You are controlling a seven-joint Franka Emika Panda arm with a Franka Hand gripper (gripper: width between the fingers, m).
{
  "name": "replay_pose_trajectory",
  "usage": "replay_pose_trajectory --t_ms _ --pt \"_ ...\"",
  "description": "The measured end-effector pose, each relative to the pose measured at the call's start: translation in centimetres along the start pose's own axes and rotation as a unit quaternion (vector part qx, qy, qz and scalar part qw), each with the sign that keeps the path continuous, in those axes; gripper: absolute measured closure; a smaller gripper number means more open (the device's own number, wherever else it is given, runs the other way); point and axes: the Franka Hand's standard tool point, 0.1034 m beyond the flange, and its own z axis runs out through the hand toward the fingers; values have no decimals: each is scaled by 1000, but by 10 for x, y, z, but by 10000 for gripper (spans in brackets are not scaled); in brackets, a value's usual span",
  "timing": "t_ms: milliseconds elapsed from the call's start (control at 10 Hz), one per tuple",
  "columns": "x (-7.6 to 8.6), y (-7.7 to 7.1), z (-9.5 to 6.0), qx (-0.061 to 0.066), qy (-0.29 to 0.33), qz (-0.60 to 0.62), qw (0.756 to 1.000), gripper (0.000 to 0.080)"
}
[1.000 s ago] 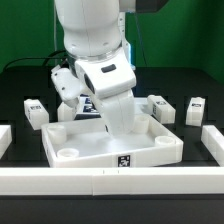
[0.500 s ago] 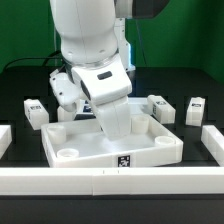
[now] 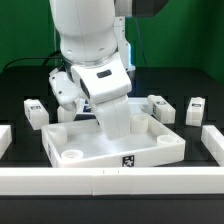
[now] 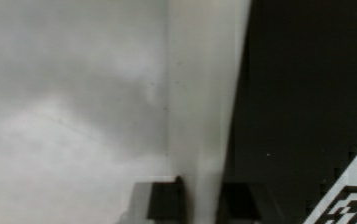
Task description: Assemble desk
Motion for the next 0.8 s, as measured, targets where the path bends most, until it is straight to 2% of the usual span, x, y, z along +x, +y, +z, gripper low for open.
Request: replay_pose_trajectory --t_ms 400,600,800 --pt "1 1 0 0 0 6 1000 730" --pt "23 11 -1 1 -8 54 999 729" --pt "35 24 0 -1 -8 77 997 729"
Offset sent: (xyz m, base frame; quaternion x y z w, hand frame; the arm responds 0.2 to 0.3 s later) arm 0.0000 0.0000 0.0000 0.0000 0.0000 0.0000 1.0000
